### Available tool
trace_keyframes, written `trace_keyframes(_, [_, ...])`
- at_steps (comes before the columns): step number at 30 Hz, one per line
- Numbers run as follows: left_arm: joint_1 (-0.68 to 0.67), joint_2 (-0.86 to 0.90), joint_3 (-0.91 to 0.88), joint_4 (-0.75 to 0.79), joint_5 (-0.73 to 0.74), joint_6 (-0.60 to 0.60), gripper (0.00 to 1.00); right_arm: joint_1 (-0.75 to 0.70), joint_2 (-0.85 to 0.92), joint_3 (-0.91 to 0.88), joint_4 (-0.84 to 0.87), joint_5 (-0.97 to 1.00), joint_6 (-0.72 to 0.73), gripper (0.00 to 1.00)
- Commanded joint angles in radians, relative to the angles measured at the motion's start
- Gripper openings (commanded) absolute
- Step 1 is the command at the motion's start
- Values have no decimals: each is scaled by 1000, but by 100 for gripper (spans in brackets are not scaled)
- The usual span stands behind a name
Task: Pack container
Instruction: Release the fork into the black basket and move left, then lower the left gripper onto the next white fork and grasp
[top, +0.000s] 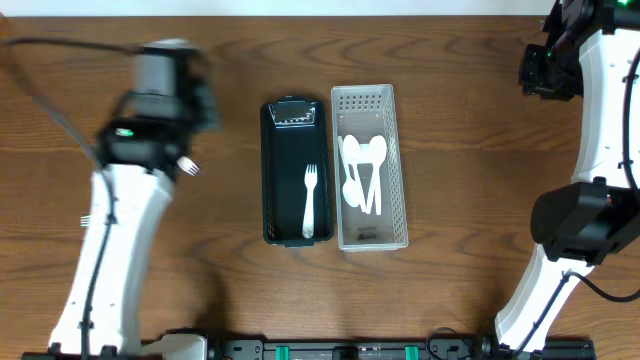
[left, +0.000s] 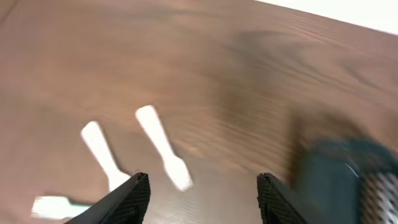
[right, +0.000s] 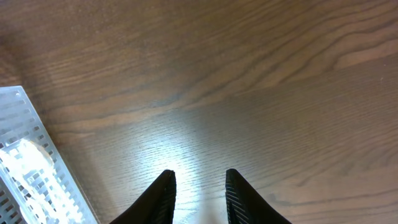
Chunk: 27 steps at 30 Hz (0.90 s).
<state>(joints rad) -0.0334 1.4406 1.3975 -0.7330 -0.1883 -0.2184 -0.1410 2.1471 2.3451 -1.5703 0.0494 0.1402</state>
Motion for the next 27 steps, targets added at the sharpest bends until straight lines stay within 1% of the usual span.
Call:
trace_keyframes(1, [170,81,-10,6,62,-150,58,3,-31,19,-1,7,-16,30])
trace_keyframes(4, [291,164,-10,30,175,-227,58,3,-31,19,-1,7,-16,30])
trace_keyframes(5, [319,195,-10,42,217,-234,58,3,-31,19,-1,7,-16,30])
trace_keyframes(7, [357,260,-10,70,286,-248,58,3,-31,19,-1,7,-19,30])
trace_keyframes(9, [376,323,-10,89,315,-276,57,3,-31,19,-1,7,-23,30])
trace_keyframes(12, [375,405,-10,105,323,-308,57,3,-31,19,-1,7,-23,30])
trace_keyframes(16, [357,487,-10,153,396,-311,52,3,-31,19,-1,7,-26,30])
trace_keyframes(21, [329,526,-9,157,398,-323,51,3,-31,19,-1,7,-26,30])
trace_keyframes(27, [318,567,-10,123,398,-364,51,3,-31,19,-4,7,-28,31])
